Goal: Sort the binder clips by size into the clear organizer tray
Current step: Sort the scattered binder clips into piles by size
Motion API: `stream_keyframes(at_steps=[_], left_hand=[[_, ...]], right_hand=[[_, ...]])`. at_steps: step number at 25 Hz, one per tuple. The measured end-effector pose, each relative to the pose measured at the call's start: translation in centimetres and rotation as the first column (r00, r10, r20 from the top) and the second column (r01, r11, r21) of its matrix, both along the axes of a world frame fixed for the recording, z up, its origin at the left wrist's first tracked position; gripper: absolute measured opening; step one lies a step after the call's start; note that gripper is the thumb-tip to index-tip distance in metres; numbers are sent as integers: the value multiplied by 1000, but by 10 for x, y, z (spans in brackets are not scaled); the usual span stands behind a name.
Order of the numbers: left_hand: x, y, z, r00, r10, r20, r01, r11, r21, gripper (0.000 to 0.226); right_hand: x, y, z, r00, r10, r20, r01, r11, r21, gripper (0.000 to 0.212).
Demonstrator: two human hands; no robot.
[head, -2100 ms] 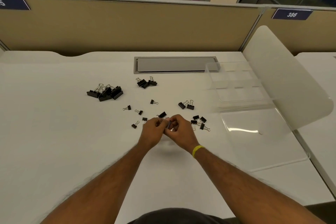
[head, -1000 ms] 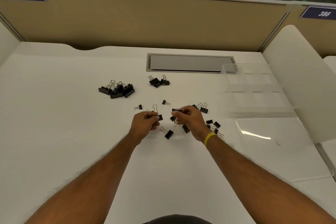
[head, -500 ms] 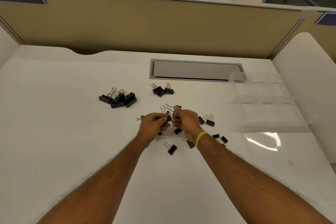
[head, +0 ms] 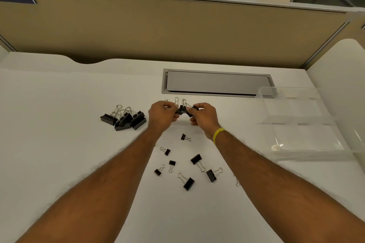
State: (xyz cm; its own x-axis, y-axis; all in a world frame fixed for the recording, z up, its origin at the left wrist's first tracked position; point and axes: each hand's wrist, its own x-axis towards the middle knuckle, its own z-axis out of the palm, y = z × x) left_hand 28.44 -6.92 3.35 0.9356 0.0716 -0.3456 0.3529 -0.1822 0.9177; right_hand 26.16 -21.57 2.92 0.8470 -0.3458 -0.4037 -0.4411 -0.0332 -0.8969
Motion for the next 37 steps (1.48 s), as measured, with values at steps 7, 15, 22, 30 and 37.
stream_keyframes(at_steps=[7,15,22,30,37], left_hand=[[55,7,-10,999,-43,-27,48,972,230,17],[58,1,-22,954,-293,57,224,829,513,24],[44,10,-21,942,-324,92,215,790,574,28],[-41,28,-28,793,-587,163,274,583,765,51],[-111,47,-26,738,-672,61,326,434,840,66]], right_hand=[[52,-2,-17,988,143,48,-121,941,-317,29],[61,-7,-28,956,293,-10,-257,822,-509,26],[36,-23,-16,941,339,4,-289,808,-513,32],[-30,-31,-11,867,488,-97,-442,666,-600,56],[-95,-33,-5,812,569,-129,-505,574,-645,62]])
